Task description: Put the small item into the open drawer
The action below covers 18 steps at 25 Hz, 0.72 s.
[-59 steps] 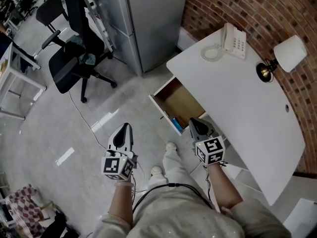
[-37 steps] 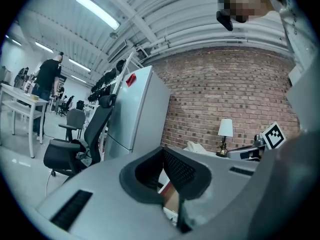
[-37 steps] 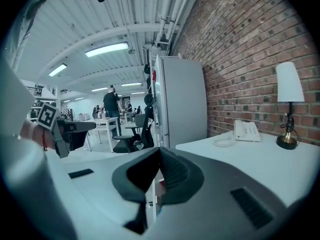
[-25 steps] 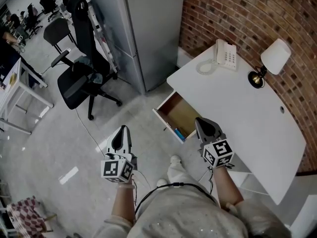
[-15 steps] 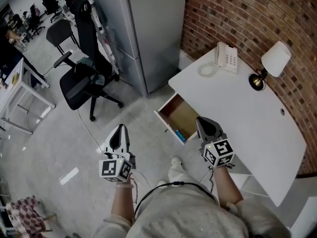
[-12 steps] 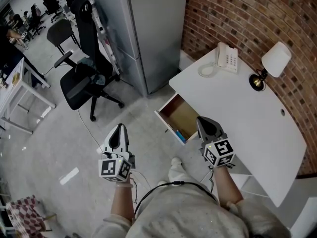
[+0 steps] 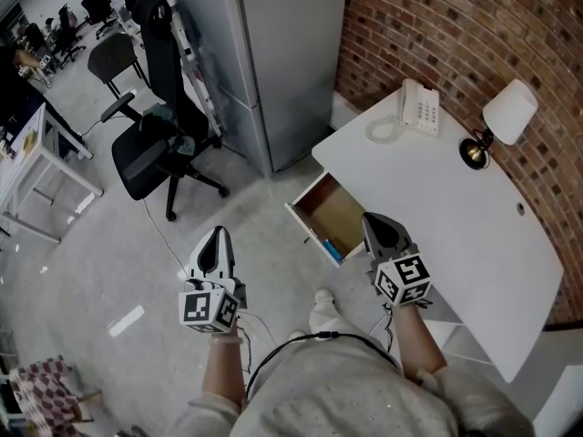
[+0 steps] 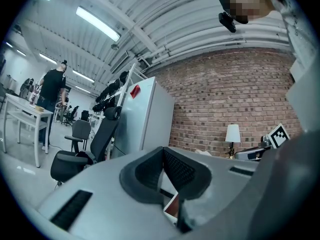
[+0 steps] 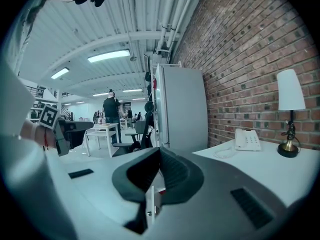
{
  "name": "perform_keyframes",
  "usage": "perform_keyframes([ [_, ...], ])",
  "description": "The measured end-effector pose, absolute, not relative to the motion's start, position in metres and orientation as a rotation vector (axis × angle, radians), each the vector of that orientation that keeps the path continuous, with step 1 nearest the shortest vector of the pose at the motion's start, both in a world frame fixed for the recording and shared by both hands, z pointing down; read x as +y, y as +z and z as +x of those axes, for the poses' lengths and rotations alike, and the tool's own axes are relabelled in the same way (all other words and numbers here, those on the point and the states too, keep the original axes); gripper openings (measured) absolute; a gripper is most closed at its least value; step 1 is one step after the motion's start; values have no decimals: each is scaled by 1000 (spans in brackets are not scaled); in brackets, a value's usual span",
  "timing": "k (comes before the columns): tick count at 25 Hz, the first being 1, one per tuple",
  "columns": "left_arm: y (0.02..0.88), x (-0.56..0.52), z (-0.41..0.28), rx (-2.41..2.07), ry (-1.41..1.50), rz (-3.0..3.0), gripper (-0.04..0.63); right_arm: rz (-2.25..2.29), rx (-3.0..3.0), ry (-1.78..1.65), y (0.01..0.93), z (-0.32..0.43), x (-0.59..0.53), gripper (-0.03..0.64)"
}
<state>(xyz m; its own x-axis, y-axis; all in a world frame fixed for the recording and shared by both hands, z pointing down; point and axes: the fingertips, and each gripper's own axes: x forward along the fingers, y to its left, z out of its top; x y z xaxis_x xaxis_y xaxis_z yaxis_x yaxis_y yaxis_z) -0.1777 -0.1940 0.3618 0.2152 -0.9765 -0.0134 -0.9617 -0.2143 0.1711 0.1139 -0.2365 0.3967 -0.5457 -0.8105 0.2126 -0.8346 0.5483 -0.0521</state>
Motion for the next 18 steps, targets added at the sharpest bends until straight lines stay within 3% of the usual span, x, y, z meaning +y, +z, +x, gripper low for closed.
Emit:
perform_keyframes([
  [18,368,-201,-183,-1890,-178,2326,6,1373,-2610,235,405,109,-244,5],
])
